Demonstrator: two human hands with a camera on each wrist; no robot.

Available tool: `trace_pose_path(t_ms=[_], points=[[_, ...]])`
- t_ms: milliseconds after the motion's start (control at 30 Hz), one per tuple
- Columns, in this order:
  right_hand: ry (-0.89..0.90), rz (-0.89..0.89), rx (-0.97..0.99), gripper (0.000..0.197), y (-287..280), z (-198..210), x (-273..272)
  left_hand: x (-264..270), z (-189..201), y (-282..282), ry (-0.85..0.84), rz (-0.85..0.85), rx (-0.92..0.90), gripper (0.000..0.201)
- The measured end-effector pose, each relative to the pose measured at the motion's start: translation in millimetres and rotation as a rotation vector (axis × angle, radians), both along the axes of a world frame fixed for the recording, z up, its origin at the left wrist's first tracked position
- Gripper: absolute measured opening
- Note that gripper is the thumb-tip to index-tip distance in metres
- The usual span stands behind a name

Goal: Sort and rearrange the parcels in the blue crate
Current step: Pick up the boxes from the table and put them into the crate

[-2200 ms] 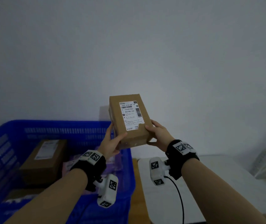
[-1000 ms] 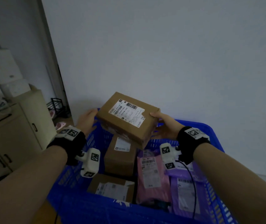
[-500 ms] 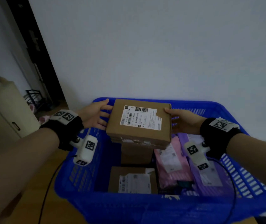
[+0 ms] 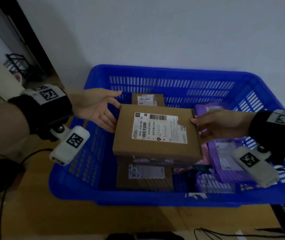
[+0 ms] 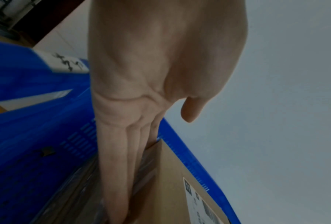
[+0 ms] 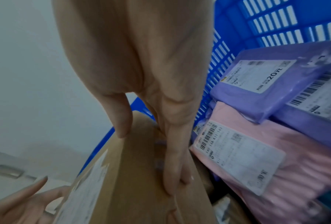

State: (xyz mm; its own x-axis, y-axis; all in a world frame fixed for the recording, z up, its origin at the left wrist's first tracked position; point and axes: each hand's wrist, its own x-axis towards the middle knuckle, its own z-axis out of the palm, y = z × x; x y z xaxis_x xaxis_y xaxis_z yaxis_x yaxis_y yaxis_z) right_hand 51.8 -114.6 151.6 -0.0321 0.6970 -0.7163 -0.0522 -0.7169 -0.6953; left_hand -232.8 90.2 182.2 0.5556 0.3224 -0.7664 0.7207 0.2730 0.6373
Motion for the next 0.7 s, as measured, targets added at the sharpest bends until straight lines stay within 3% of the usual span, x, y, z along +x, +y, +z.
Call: trace_pose_path(t_ms=[267,467,700], points=[[-0.016,0.128,-0.126,0.032,9.9,-3.7,5.7,20.9,-21.4,-14.1,0.261,-0.154,-0.018,0.06],[0.05,0.206,-0.214,0.039,3.8,-5.4,1.1,23.5,-23.7,-12.5,0.355,-0.189,-0.048,0.063],[0.101,0.17,-0.229,0.036,8.3,-38.7,-7.6,29.1,-42.9,-18.0,0.421,-0.172,-0.033,0.06]])
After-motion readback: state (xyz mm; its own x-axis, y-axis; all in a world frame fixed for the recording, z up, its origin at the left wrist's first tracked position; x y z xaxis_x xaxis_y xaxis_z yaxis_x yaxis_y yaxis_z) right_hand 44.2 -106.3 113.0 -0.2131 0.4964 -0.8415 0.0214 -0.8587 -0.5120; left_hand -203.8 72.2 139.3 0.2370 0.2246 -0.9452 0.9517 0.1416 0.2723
